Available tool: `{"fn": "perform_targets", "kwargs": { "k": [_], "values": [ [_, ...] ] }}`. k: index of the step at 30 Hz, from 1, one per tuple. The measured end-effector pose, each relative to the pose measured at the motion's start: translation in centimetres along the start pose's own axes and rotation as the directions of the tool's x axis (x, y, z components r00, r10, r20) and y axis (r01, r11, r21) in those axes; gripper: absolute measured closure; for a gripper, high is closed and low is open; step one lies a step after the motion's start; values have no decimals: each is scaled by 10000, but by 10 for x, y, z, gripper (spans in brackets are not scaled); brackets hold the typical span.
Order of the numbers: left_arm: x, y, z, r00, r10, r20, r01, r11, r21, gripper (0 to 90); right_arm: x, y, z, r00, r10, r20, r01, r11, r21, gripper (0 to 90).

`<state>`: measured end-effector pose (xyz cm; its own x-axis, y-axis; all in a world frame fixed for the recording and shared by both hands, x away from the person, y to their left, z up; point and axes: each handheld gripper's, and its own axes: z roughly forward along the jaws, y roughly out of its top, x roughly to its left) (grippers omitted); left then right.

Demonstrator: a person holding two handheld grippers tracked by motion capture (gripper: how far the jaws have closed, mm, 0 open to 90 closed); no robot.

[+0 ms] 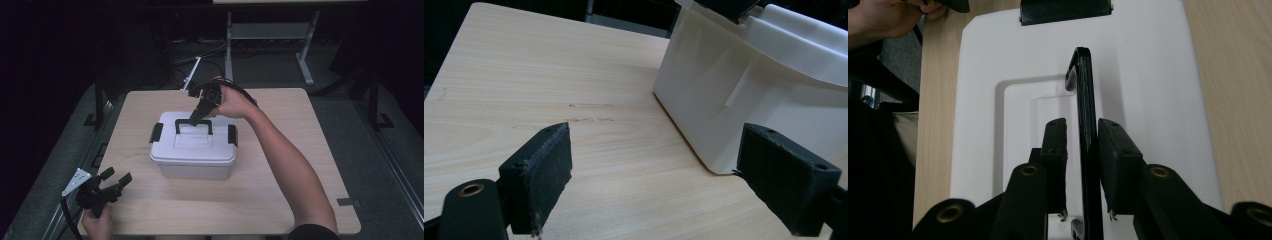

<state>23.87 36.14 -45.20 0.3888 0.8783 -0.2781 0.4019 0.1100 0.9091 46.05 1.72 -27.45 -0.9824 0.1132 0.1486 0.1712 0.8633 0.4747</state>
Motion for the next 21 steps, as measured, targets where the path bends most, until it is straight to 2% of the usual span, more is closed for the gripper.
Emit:
{"fn": "perform_targets", "kwargs": {
  "k": [7,21],
  "values": [
    [-1,0,0,10000,6,-11,-6,10000,28,137,2,-6,-7,9995,130,271,-125,9998,-171,670],
    [-2,0,2,10000,53,8,-53,10000,71,137,6,-27,-24,9984,476,298,-458,9973,-577,594]
  ]
}}
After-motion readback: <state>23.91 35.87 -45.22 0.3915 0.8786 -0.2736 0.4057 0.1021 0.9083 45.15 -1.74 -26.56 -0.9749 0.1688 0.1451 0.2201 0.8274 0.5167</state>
